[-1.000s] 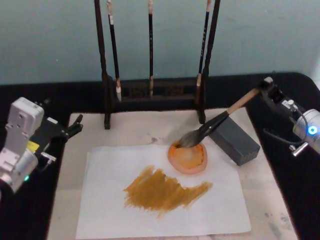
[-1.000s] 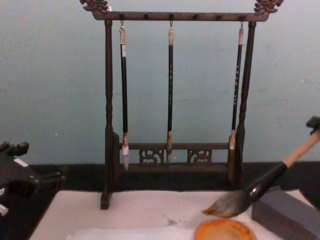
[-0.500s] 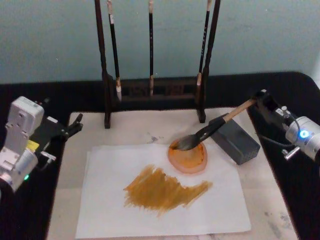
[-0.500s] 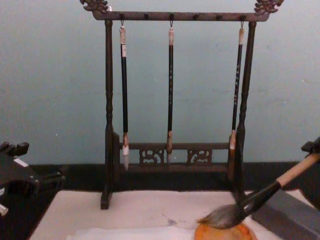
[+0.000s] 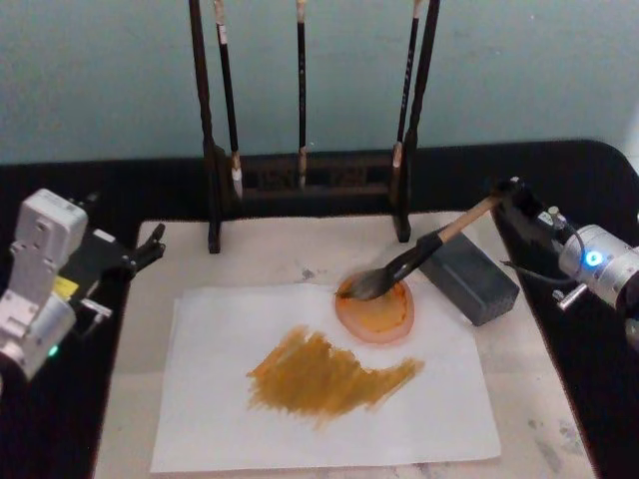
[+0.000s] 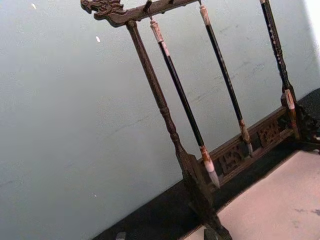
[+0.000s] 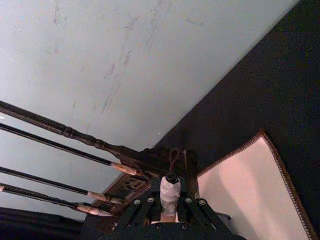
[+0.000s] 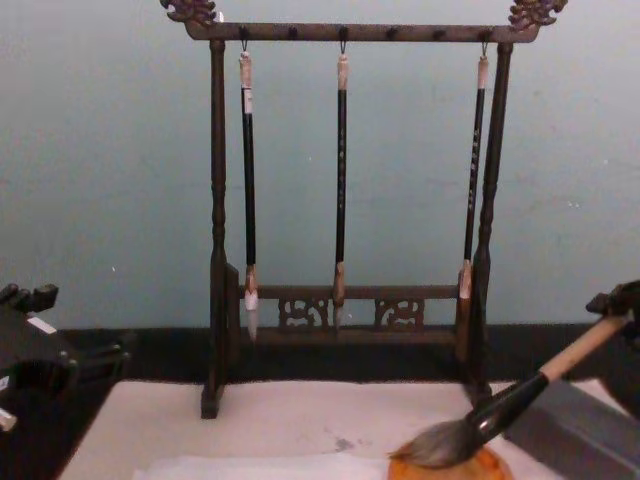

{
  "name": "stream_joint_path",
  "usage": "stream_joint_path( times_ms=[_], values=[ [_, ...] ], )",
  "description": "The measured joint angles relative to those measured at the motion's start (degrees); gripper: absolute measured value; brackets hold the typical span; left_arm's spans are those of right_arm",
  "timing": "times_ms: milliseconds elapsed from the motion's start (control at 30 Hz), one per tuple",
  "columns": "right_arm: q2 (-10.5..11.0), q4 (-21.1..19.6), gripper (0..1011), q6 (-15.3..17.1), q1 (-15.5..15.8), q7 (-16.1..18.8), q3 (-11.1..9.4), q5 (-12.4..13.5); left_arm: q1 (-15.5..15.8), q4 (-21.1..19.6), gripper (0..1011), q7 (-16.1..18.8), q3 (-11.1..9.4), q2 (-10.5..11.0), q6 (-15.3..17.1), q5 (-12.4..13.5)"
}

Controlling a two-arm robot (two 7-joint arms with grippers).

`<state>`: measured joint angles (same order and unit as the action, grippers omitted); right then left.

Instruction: Pick up the brush from the inkstone, write on the paper, then place the brush back to its original position.

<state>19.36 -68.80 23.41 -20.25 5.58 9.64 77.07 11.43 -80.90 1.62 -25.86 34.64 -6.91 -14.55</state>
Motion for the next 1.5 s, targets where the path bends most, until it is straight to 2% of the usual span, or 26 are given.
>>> stream_joint_path(
  times_ms=[300,733,1100,1233,1267,1400,1500],
  values=[
    [0.5,2.8,173,-0.5,-2.3,0.7,1.8,0.1,0.0,0.0,1010,0.0,0.0,0.0,0.0,0.0],
    [1.6,4.0,173,-0.9,-3.3,0.7,3.6,0.9,0.0,0.0,1010,0.0,0.0,0.0,0.0,0.0],
    [1.5,3.9,175,-0.9,-3.2,0.7,3.4,0.9,0.0,0.0,1010,0.0,0.0,0.0,0.0,0.0],
    [1.4,3.8,273,-0.9,-3.1,0.7,3.4,0.9,0.0,0.0,1010,0.0,0.0,0.0,0.0,0.0],
    [1.4,3.8,339,-0.9,-3.1,0.7,3.4,0.9,0.0,0.0,1010,0.0,0.0,0.0,0.0,0.0],
    [1.4,3.8,413,-0.9,-3.1,0.7,3.4,0.9,0.0,0.0,1010,0.0,0.0,0.0,0.0,0.0],
    [1.4,3.8,541,-0.9,-3.1,0.6,3.3,0.9,0.0,0.0,1010,0.0,0.0,0.0,0.0,0.0]
  ],
)
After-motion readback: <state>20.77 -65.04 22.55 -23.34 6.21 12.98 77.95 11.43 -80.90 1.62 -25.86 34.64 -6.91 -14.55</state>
